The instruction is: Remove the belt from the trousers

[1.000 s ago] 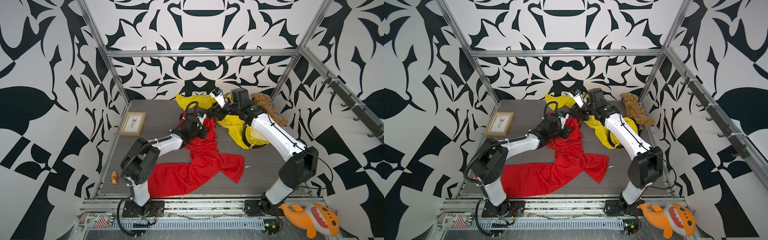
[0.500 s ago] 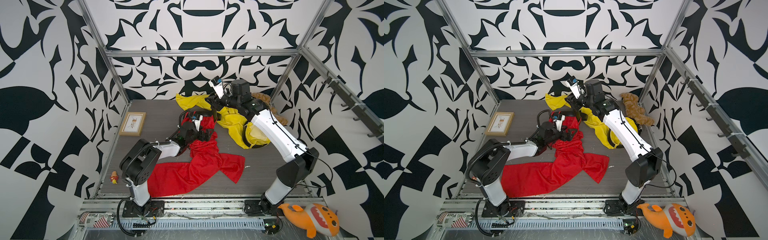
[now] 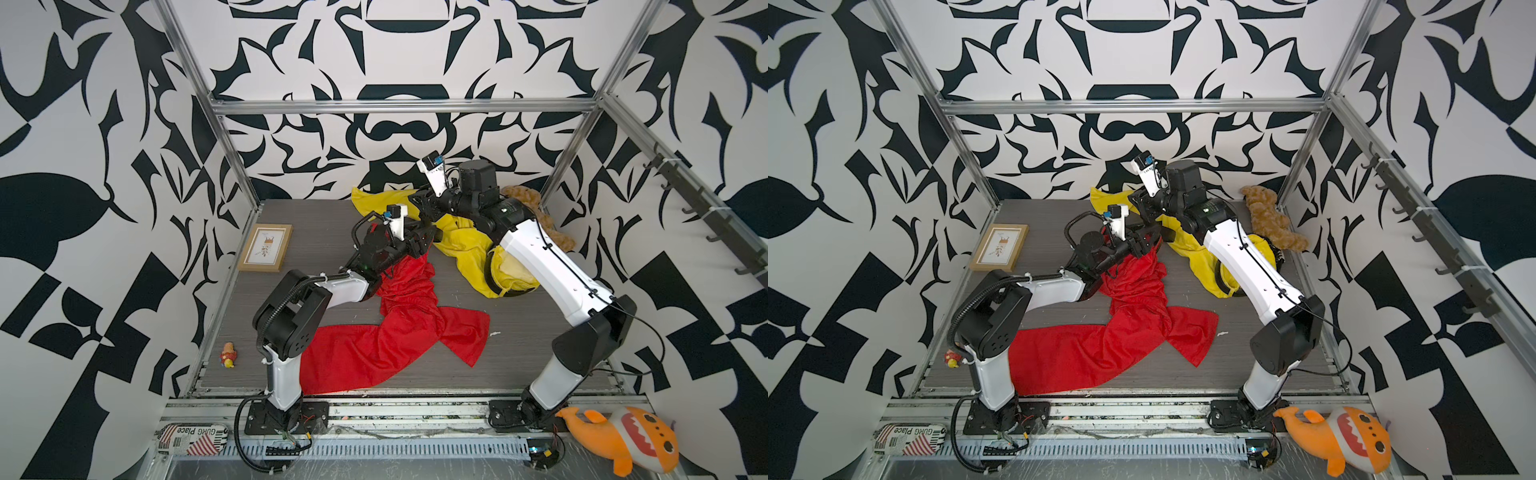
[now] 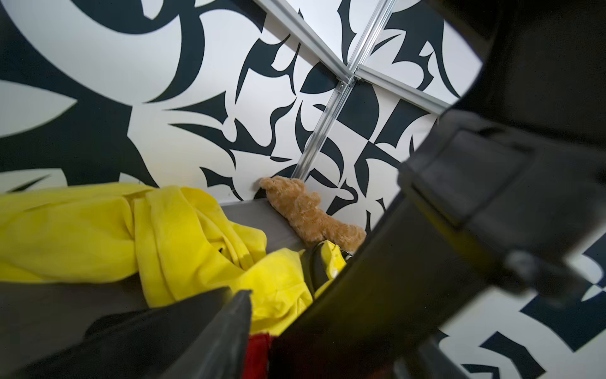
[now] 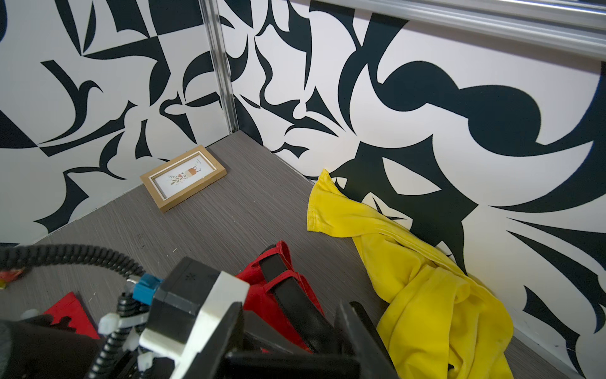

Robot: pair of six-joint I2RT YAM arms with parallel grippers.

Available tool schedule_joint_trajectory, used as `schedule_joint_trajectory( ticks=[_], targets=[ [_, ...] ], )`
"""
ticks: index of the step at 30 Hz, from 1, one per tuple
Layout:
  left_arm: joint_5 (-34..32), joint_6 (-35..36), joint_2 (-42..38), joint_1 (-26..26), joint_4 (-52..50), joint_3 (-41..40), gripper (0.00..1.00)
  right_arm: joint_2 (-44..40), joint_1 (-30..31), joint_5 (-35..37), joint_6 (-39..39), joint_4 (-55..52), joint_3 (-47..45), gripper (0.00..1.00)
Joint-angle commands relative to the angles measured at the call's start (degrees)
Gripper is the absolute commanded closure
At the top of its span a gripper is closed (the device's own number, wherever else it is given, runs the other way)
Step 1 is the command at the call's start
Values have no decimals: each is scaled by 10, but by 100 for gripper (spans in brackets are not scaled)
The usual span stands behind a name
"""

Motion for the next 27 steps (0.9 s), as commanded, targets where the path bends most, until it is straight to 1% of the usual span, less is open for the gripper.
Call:
schedule_joint_trajectory(
  ticks=[1, 2, 3, 4, 5, 6, 7, 8, 10, 12, 13, 14, 15, 17, 20, 22, 25, 27],
  targets=[
    [19, -16, 15, 1, 24, 26, 67, -27, 10, -15, 35, 40, 8, 100],
    [24, -15, 14, 2, 18, 28, 82, -28, 10, -17, 38, 37, 3, 100],
    [31, -13, 10, 3, 13, 28, 93, -29, 10, -19, 38, 36, 0, 100],
    [38, -10, 3, 6, 5, 22, 100, -30, 10, -22, 37, 33, -2, 100],
    [48, -7, -7, 9, -4, 13, 100, -32, 9, -22, 32, 25, -4, 94],
    [59, -3, -17, 14, -12, 2, 100, -34, 6, -22, 26, 14, -5, 79],
    [75, 1, -31, 20, -24, -13, 100, -39, -1, -21, 22, 5, -8, 67],
    [100, 7, -45, 29, -38, -28, 100, -45, -10, -21, 22, -1, -14, 59],
    [157, 14, -71, 52, -70, -53, 100, -62, -32, -27, 23, -11, -29, 49],
    [210, 15, -97, 79, -100, -76, 100, -79, -60, -46, 29, -17, -47, 34],
    [232, 17, -110, 95, -117, -87, 100, -88, -75, -53, 32, -18, -59, 24],
    [253, 27, -122, 107, -136, -94, 100, -95, -88, -62, 33, -19, -68, 19],
    [267, 39, -133, 117, -163, -96, 100, -100, -99, -68, 36, -19, -76, 18],
    [291, 77, -155, 130, -233, -95, 100, -103, -114, -81, 41, -20, -90, 11],
    [314, 126, -183, 134, -307, -94, 100, -85, -117, -86, 58, -13, -101, 6],
    [317, 143, -195, 135, -325, -100, 100, -57, -116, -88, 71, -9, -103, 2],
    [326, 148, -203, 142, -319, -108, 100, 10, -115, -120, 116, 22, -97, 2],
    [342, 148, -203, 146, -323, -101, 100, 67, -103, -139, 130, 31, -69, 2]
  ],
)
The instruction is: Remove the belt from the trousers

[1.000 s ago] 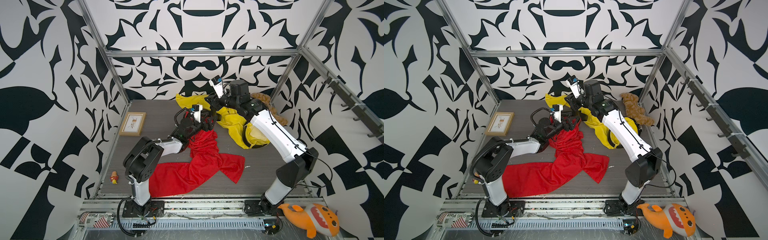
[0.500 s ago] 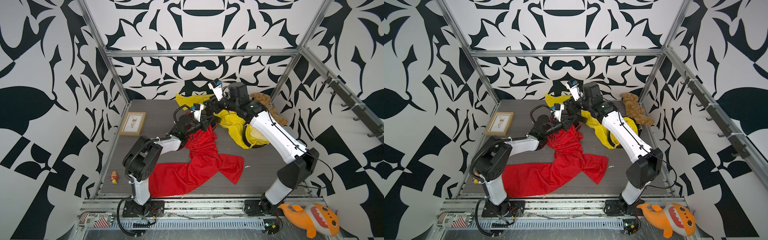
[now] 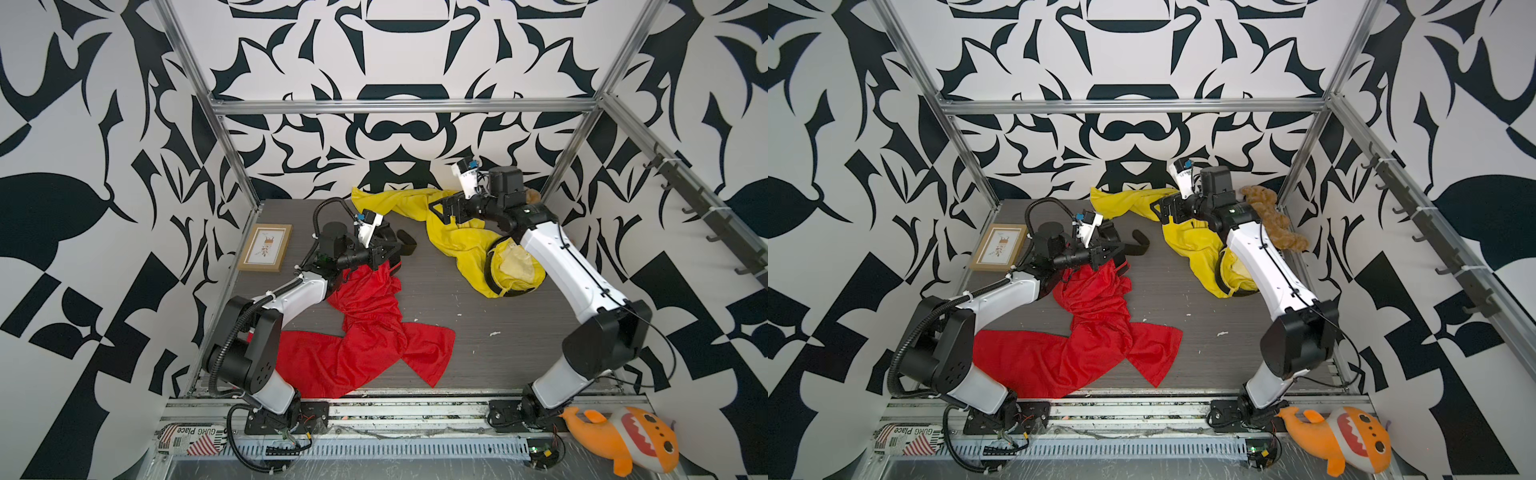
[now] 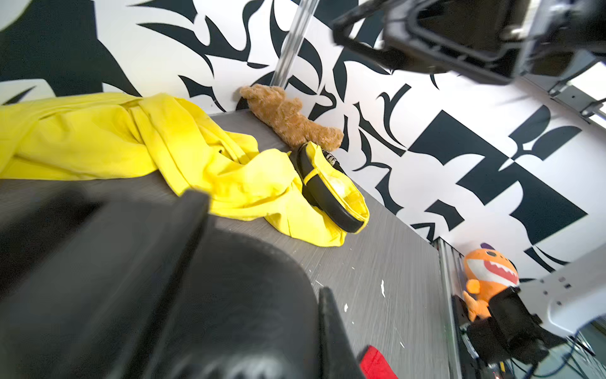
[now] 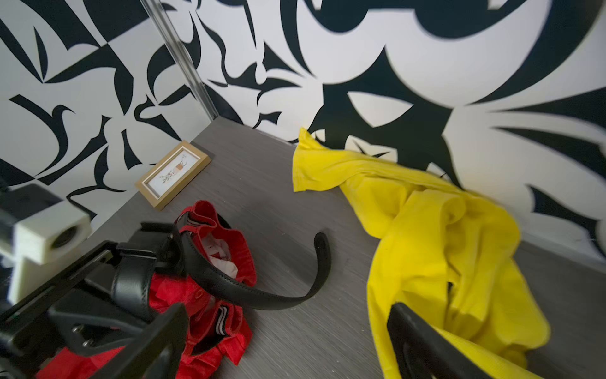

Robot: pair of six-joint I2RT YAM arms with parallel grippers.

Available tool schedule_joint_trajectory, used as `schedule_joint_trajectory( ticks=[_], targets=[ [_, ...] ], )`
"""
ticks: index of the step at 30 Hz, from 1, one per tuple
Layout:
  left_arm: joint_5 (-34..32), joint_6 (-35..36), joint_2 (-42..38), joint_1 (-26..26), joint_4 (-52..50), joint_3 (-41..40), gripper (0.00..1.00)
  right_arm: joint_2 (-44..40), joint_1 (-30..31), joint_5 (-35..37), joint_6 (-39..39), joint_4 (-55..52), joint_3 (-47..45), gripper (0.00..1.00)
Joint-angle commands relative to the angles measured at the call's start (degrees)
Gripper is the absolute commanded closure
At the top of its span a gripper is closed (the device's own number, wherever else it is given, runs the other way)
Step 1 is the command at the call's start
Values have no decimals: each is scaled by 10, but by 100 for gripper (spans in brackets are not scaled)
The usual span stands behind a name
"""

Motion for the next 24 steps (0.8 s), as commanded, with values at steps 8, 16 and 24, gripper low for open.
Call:
schedule_joint_trajectory(
  ticks=[8, 16, 24],
  targets=[
    [94, 43, -25, 6, -66, 7, 100, 310, 81, -126, 42, -58, 289, 2],
    [99, 74, -54, 6, -113, -7, 100, 379, 111, -296, 19, -106, 341, 2],
    [110, 84, -45, 6, -132, 7, 100, 408, 140, -319, -17, -161, 371, 7]
  ],
)
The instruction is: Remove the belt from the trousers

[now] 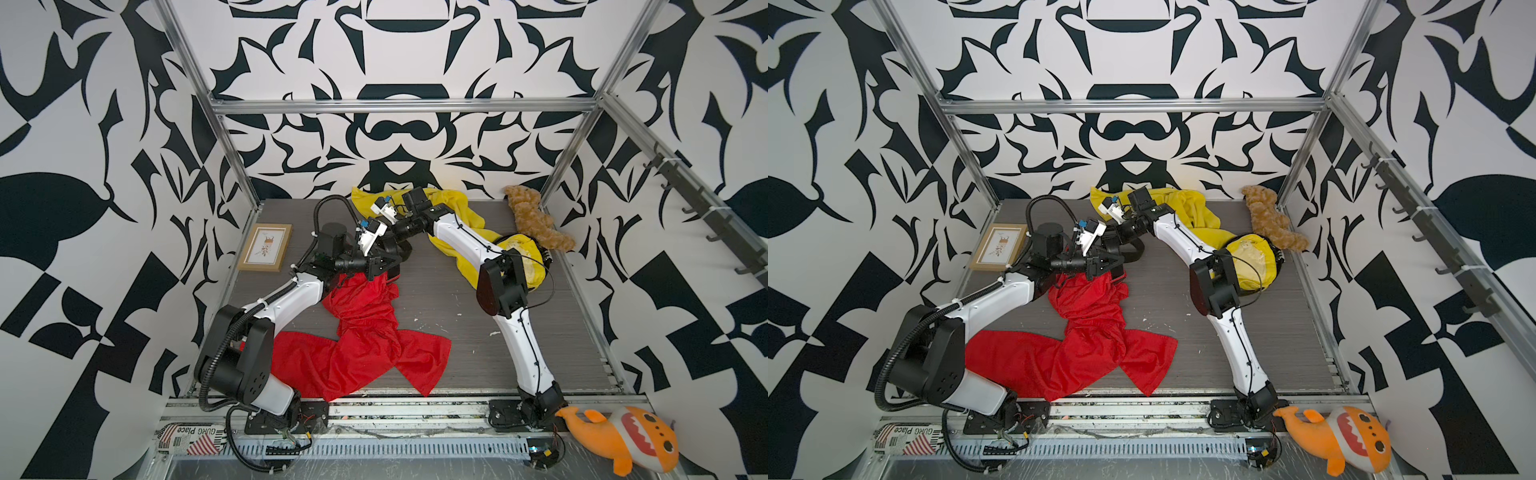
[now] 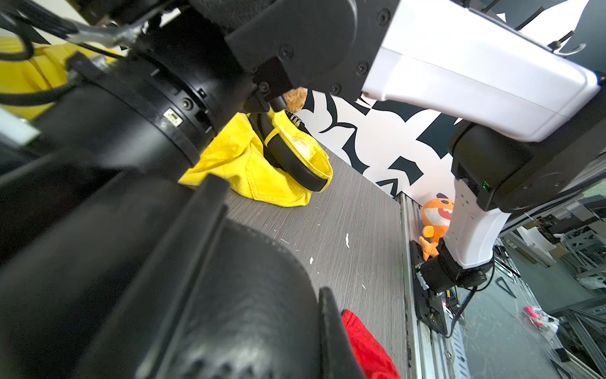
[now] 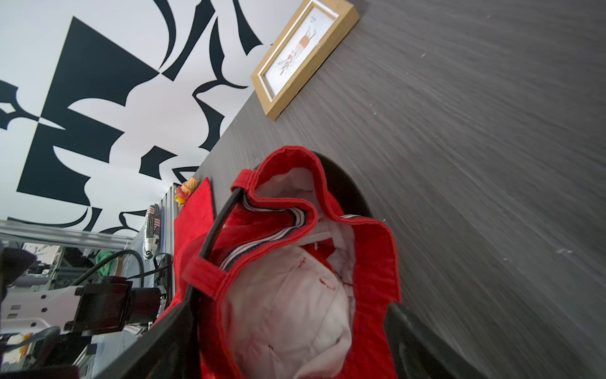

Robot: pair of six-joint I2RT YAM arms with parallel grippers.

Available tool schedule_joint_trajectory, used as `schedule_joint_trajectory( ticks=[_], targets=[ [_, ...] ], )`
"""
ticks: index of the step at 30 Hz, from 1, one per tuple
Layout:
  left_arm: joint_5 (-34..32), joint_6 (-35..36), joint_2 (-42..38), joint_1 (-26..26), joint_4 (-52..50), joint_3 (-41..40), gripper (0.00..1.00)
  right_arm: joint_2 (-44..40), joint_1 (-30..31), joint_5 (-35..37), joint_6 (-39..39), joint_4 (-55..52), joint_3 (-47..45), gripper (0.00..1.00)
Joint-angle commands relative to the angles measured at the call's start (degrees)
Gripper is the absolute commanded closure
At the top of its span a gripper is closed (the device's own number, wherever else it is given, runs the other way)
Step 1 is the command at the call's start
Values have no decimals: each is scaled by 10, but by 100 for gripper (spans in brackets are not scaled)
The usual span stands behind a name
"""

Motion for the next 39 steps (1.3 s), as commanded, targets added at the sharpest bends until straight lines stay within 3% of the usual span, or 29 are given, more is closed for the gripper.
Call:
schedule_joint_trajectory(
  ticks=[1, 6, 13, 14, 19, 21, 27, 32, 39],
  targets=[
    [24, 21, -10, 3, -17, 9, 100, 5, 19, -52, -27, -42, 50, 8],
    [18, 39, -15, 3, -39, 14, 100, 67, 43, -55, -88, -165, 163, 16],
    [9, 54, -18, 3, -63, 12, 100, 16, 47, -82, -107, -157, 73, 18],
    [7, 55, -19, 3, -64, 11, 100, 6, 48, -74, -103, -152, 62, 23],
    [-1, 60, -22, 3, -66, 12, 100, 38, 45, -57, -70, -160, 80, 91],
    [-7, 67, -27, 3, -74, 15, 100, 39, 39, -35, -31, -127, 73, 100],
    [-33, 106, -53, 15, -121, 38, 100, -55, -13, 88, 133, 128, -77, 100],
    [-60, 148, -63, 46, -141, 77, 100, -145, -65, 238, 161, 202, -164, 100],
    [-98, 219, -34, 79, -176, 191, 100, -321, -123, 427, 190, 267, -329, 100]
  ],
)
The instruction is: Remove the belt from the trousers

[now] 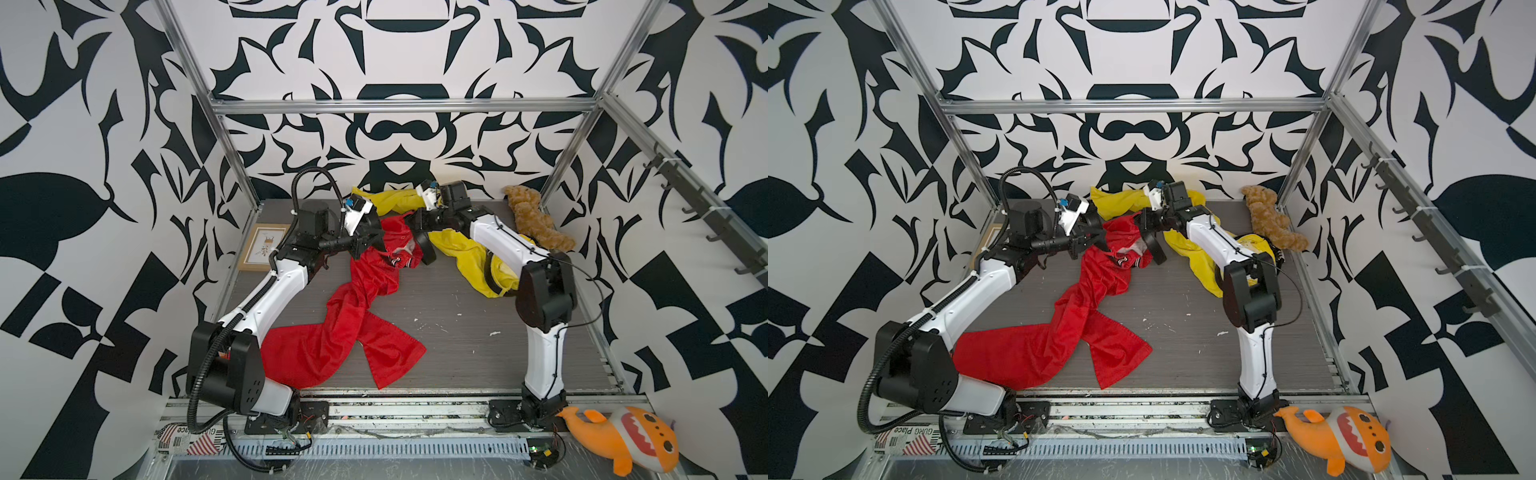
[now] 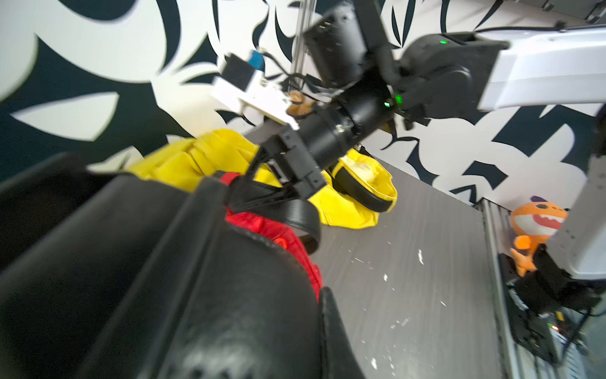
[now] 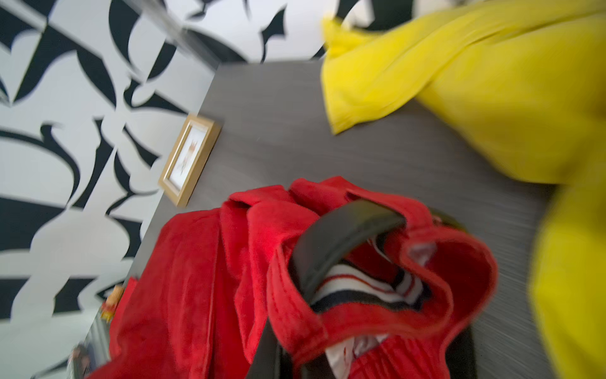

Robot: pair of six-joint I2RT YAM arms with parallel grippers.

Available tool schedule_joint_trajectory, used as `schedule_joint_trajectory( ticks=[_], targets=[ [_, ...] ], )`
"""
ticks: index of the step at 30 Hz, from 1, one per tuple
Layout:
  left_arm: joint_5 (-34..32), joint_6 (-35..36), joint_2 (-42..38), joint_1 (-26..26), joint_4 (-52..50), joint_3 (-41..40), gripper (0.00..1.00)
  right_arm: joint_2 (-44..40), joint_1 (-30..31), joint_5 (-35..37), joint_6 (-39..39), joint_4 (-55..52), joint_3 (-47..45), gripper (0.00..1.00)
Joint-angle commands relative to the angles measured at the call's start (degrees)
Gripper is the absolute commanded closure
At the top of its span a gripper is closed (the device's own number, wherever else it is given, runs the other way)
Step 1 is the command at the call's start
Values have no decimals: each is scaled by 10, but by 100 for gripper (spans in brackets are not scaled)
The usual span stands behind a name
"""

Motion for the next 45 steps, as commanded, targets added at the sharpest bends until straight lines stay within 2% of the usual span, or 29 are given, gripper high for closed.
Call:
schedule_joint_trajectory(
  ticks=[1, 4, 7, 10, 11, 13, 15, 16, 19, 27, 32, 35, 42, 43, 44, 45],
  targets=[
    [-17, 58, 3, 16, -20, 61, 100, -107, -30, 196, 17, 69, -66, 100],
    [-25, 61, 15, 16, -26, 70, 100, -195, -30, 247, 52, 60, -178, 100],
    [-44, 38, 22, 16, -10, 38, 100, -244, -28, 217, 114, 71, -289, 100],
    [-65, -3, 29, 16, 31, -14, 100, -247, -24, 197, 121, 79, -355, 100],
    [-68, -13, 31, 16, 40, -25, 100, -246, -24, 195, 115, 76, -363, 95],
    [-77, -33, 31, 16, 50, -42, 100, -253, -24, 196, 80, 54, -362, 69],
    [-77, -42, 25, 16, 51, -51, 100, -268, -24, 190, 38, 21, -344, 50],
    [-79, -42, 20, 16, 49, -54, 100, -278, -24, 192, 18, -5, -332, 44],
    [-88, -30, 14, 16, 24, -48, 100, -315, -24, 198, -38, -57, -311, 36],
    [-98, -14, 12, 16, -11, -29, 100, -380, -24, 217, -132, -97, -362, 26],
    [-94, -12, 11, 16, -15, -23, 100, -350, -22, 221, -136, -61, -402, 25],
    [-92, -10, 10, 16, -15, -22, 100, -304, -22, 229, -127, -28, -401, 24],
    [-98, -19, 6, 17, -12, -28, 100, -192, -19, 173, -57, 83, -387, 26],
    [-101, -22, 5, 17, -11, -31, 100, -177, -19, 178, -45, 93, -383, 36],
    [-106, -27, 4, 19, -11, -34, 100, -164, -19, 180, -38, 105, -381, 51],
    [-114, -37, 4, 21, -8, -40, 100, -151, -19, 180, -29, 114, -378, 72]
  ],
)
